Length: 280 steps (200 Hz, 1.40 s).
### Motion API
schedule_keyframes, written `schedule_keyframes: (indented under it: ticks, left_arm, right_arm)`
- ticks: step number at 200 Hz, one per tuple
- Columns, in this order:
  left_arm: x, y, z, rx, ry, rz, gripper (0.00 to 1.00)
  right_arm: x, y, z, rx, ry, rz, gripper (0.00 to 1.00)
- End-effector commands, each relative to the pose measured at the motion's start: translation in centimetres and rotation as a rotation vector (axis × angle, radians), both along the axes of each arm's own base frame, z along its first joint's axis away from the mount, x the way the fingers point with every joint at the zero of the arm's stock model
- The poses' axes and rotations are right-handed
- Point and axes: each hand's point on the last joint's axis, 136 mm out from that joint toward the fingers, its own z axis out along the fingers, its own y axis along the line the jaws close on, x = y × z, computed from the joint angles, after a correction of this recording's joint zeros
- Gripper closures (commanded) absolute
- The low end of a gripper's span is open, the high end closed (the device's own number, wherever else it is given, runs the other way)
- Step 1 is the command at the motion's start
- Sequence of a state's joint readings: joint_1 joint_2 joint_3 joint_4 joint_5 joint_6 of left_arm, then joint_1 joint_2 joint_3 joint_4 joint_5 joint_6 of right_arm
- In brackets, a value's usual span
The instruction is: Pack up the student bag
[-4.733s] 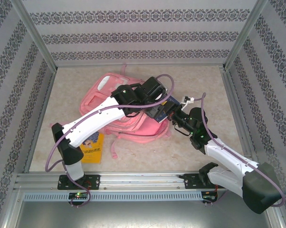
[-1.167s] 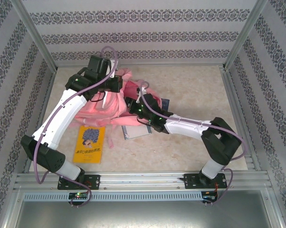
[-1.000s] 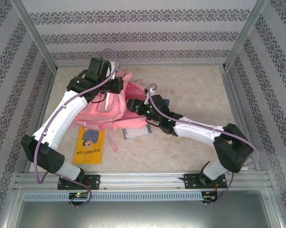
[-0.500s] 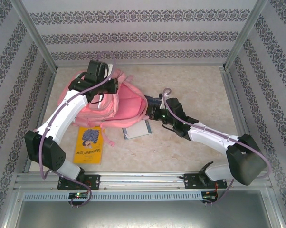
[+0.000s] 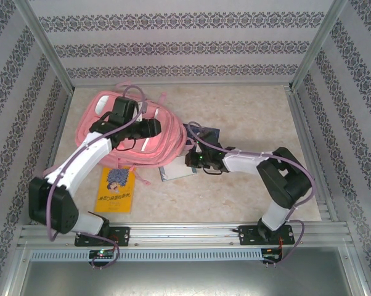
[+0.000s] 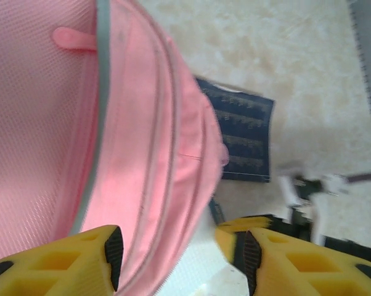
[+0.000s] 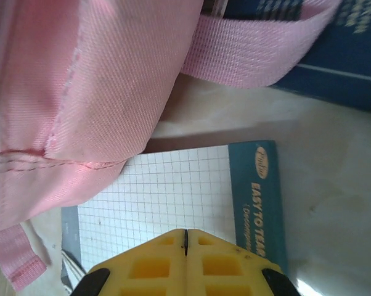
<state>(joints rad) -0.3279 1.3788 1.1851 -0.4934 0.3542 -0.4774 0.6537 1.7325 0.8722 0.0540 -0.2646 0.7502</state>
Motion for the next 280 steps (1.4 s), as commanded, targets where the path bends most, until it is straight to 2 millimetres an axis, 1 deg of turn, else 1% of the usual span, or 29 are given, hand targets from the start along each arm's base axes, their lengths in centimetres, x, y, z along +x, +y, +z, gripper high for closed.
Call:
schedule_keyframes:
  ticks: [1, 15, 41, 64, 79, 91, 114, 140, 162, 179, 189, 206, 211, 218, 235, 244, 257, 264, 280]
  left_arm:
    - [-1.9, -1.5, 2.6, -0.079, -0.074, -0.028, 0.44]
    - [-3.4, -1.9, 1.8, -0.082, -0.063, -0.039, 0.44]
    - [-5.9, -2.8, -0.3, -0.058, -0.037, -0.064, 0.44]
    - [-7.2, -3.9, -2.9, -0.034, -0.005, -0.083, 0.44]
    - [-7.8, -5.0, -4.4, -0.023, 0.017, -0.098, 0.44]
    - [-8.3, -5.8, -5.1, -0.01, 0.023, -0.112, 0.44]
    - [-9.0, -6.5, -6.2, 0.013, 0.031, -0.124, 0.44]
    - [-9.8, -6.8, -7.8, 0.015, 0.06, -0.132, 0.44]
    - [-10.8, -7.8, -10.2, 0.022, 0.109, -0.16, 0.45]
    - [-12.0, -9.3, -12.3, 0.022, 0.167, -0.205, 0.5]
    - [-12.8, -10.1, -13.3, 0.025, 0.196, -0.231, 0.52]
    - [-13.9, -10.9, -14.5, 0.038, 0.22, -0.254, 0.53]
    - [-14.1, -11.0, -14.8, 0.039, 0.228, -0.256, 0.53]
    - [-14.4, -11.0, -15.2, 0.038, 0.239, -0.255, 0.53]
    - [-14.8, -10.7, -15.8, 0.055, 0.245, -0.257, 0.53]
    - [-14.9, -10.4, -16.0, 0.064, 0.247, -0.26, 0.53]
    - [-15.3, -10.5, -16.1, 0.054, 0.254, -0.271, 0.53]
    - [-15.5, -10.8, -16.2, 0.037, 0.259, -0.281, 0.54]
    - [-16.1, -11.4, -16.9, 0.003, 0.293, -0.304, 0.54]
  right_arm:
    - [0.3, 1.0, -0.8, -0.029, 0.015, 0.033, 1.0]
    - [0.6, 1.0, -1.9, -0.059, 0.034, 0.027, 1.0]
    - [0.2, -0.3, -4.6, -0.165, 0.076, -0.006, 1.0]
    - [-1.2, -1.6, -6.4, -0.222, 0.11, -0.017, 1.0]
    - [-2.2, -2.7, -6.9, -0.236, 0.124, -0.035, 1.0]
    - [-3.2, -3.7, -7.1, -0.237, 0.135, -0.056, 1.0]
    - [-5.6, -5.2, -6.9, -0.206, 0.152, -0.096, 1.0]
    - [-8.7, -7.5, -6.5, -0.188, 0.17, -0.156, 1.0]
    - [-10.8, -8.9, -6.0, -0.158, 0.183, -0.201, 1.0]
    - [-11.9, -8.8, -4.7, -0.098, 0.176, -0.196, 1.0]
    - [-12.0, -8.6, -3.5, -0.069, 0.157, -0.175, 1.0]
    - [-12.0, -9.4, -1.6, -0.08, 0.105, -0.141, 0.91]
    - [-11.9, -9.6, -1.2, -0.076, 0.093, -0.134, 0.88]
    - [-11.9, -10.0, -0.6, -0.056, 0.081, -0.115, 0.83]
    - [-11.4, -10.5, 0.3, 0.021, 0.08, -0.085, 0.77]
    - [-11.2, -11.0, 0.3, 0.034, 0.089, -0.075, 0.75]
    - [-11.2, -11.8, -0.3, 0.028, 0.13, -0.069, 0.75]
    - [-11.3, -11.9, -0.7, 0.036, 0.159, -0.058, 0.75]
    - [-11.6, -11.8, -1.7, 0.044, 0.22, -0.037, 0.74]
